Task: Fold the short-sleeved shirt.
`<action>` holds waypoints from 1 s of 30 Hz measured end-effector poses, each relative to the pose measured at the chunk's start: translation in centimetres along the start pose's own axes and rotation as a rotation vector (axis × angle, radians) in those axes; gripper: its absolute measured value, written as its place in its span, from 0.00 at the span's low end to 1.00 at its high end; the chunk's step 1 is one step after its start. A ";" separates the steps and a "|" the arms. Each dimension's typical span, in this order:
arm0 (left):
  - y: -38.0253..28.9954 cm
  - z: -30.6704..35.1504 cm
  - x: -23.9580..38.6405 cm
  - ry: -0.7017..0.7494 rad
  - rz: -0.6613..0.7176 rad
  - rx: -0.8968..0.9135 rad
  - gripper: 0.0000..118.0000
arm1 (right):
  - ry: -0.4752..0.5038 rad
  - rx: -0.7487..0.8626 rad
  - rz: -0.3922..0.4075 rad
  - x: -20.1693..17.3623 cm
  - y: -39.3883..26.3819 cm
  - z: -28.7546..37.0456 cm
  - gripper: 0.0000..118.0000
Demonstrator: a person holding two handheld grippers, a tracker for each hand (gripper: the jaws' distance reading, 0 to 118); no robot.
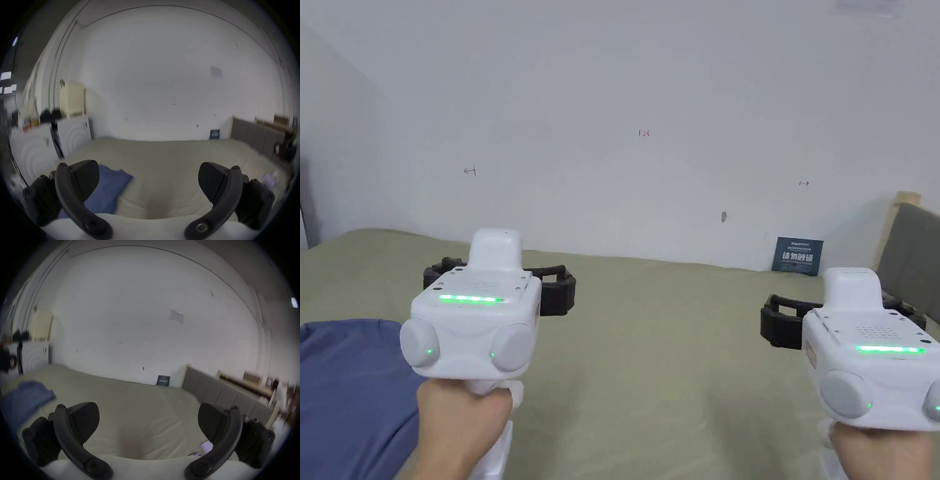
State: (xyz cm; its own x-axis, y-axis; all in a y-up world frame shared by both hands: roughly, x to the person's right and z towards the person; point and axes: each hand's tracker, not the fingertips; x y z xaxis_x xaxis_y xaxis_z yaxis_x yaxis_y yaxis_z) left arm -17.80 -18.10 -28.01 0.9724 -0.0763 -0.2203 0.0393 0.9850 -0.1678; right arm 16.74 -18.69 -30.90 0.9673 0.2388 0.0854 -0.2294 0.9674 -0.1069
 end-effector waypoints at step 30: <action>1.8 2.1 0.3 -0.025 0.230 0.075 1.00 | 0.087 0.002 -0.419 0.0 3.0 -0.1 1.00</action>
State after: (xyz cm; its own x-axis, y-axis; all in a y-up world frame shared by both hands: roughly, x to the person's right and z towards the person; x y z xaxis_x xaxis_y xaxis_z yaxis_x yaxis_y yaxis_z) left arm -16.92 -15.99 -26.36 0.9631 0.1540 -0.2209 -0.1675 0.9849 -0.0438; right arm 16.02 -15.83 -31.32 0.9824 -0.1833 0.0367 0.1857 0.9794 -0.0787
